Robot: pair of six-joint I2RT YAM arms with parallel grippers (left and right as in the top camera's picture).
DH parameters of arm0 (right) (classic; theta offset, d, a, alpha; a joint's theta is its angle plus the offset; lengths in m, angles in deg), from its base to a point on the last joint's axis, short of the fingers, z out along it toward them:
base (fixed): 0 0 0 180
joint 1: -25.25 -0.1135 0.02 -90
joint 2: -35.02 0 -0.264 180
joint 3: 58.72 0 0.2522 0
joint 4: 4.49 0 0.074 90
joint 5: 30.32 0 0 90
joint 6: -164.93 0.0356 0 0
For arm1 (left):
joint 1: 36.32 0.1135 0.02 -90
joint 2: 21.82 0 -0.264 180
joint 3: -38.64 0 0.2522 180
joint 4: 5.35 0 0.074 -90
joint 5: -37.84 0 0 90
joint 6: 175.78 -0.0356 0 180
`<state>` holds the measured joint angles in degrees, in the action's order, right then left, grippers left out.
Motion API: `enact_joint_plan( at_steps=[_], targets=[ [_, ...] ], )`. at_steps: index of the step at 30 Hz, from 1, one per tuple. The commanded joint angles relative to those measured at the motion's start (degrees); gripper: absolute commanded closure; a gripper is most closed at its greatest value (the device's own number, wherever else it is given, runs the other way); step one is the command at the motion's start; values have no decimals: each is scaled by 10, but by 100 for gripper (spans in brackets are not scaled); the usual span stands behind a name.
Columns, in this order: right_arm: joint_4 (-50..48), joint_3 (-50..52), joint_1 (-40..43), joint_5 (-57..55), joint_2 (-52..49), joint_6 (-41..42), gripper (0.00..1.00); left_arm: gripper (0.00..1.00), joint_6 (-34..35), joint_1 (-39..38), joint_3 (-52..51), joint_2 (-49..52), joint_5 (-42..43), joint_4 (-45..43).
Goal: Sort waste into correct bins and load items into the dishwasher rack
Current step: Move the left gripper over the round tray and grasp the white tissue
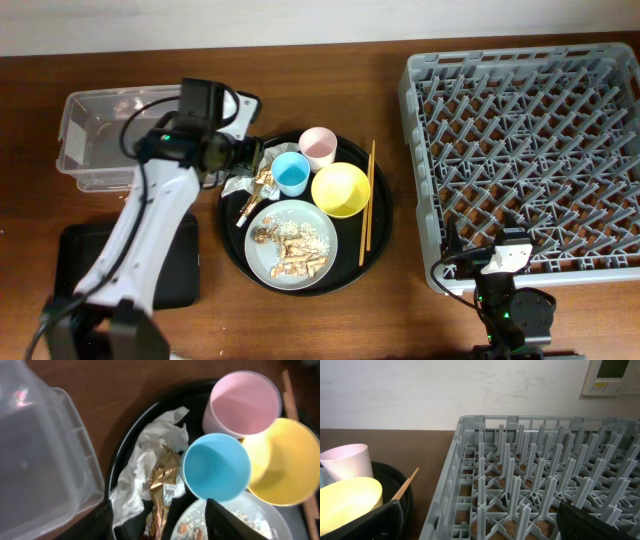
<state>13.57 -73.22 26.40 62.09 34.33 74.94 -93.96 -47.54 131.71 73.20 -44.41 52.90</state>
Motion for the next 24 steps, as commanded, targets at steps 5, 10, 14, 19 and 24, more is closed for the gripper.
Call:
enact_joint_plan(
  at_steps=[5,10,14,19,24],
  targets=[
    [2,4,4,-5,4,2,1,43,-29,-2,8,28,-59,-43],
    [2,4,4,-5,4,2,1,44,-35,-4,8,56,-49,-37],
    [2,4,4,-5,4,2,1,44,-51,-6,8,78,-43,-38],
    [2,4,4,-5,4,2,1,44,-68,-12,8,100,-42,-40],
    [2,4,4,-5,4,2,1,44,-70,-11,8,124,-46,-43]
  ],
)
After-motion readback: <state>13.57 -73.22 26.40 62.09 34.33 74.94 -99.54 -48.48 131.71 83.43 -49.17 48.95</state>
